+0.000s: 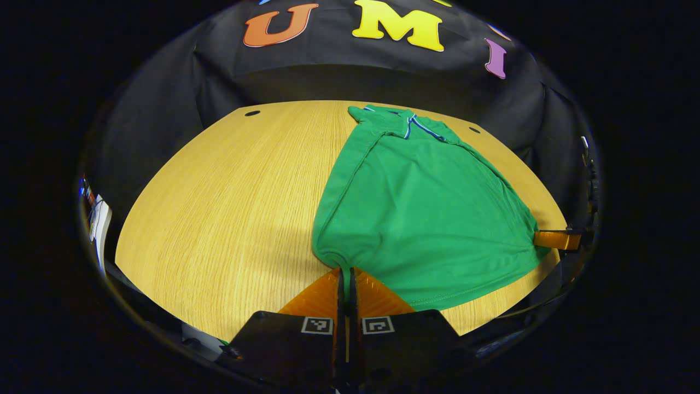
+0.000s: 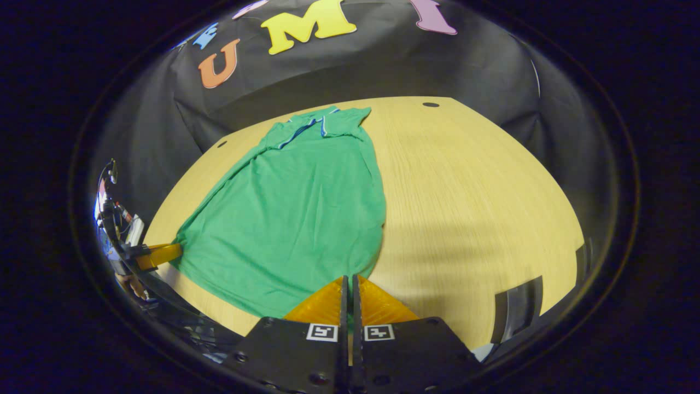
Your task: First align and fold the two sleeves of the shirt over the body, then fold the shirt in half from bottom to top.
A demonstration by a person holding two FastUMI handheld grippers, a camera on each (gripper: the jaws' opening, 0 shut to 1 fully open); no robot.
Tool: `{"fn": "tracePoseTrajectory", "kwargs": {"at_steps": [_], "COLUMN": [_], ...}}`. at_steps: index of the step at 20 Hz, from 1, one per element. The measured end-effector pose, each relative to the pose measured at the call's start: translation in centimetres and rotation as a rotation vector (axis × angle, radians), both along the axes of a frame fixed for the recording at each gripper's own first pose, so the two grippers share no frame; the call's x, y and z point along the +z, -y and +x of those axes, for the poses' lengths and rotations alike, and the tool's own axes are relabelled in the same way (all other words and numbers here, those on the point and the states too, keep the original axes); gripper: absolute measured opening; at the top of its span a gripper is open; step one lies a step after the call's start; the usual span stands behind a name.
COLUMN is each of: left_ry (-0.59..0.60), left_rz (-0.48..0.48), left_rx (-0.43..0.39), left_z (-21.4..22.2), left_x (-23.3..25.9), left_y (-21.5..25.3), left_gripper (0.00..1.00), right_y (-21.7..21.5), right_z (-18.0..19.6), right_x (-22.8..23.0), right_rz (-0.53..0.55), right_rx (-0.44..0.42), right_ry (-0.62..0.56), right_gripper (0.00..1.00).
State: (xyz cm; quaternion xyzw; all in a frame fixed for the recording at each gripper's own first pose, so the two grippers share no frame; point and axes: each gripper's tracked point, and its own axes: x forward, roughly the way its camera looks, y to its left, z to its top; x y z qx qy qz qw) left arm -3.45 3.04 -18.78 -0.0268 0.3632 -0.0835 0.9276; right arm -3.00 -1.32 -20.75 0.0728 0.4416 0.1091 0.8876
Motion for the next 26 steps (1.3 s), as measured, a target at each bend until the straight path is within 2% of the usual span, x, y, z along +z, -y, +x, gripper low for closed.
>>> {"fn": "tracePoseTrajectory", "kwargs": {"at_steps": [2,10,15,20,26], "left_ry": [0.071,0.409,0.536,0.603,0.659], "left_rz": [-0.022,0.088,0.062,0.039,-0.014], "left_rx": [0.005,-0.031,-0.040,-0.015,0.056], "left_z": [0.2,1.5,3.8,7.3,14.0], "left_x": [1.1,9.2,13.4,16.9,19.0], "left_y": [0.1,0.6,2.4,2.3,1.2], "left_gripper": [0.04,0.04,0.04,0.04,0.04], "right_y": [0.0,-1.4,-1.8,-1.7,-2.4], "right_z": [0.0,0.4,2.4,6.6,14.3], "right_x": [0.6,5.1,8.9,11.9,15.6], "right_rz": [0.004,0.010,0.038,0.068,0.090], "right_rx": [0.009,0.052,0.055,0.039,0.036], "right_ry": [0.022,0.166,0.250,0.289,0.352], "right_gripper": [0.03,0.03,0.03,0.03,0.03]}}
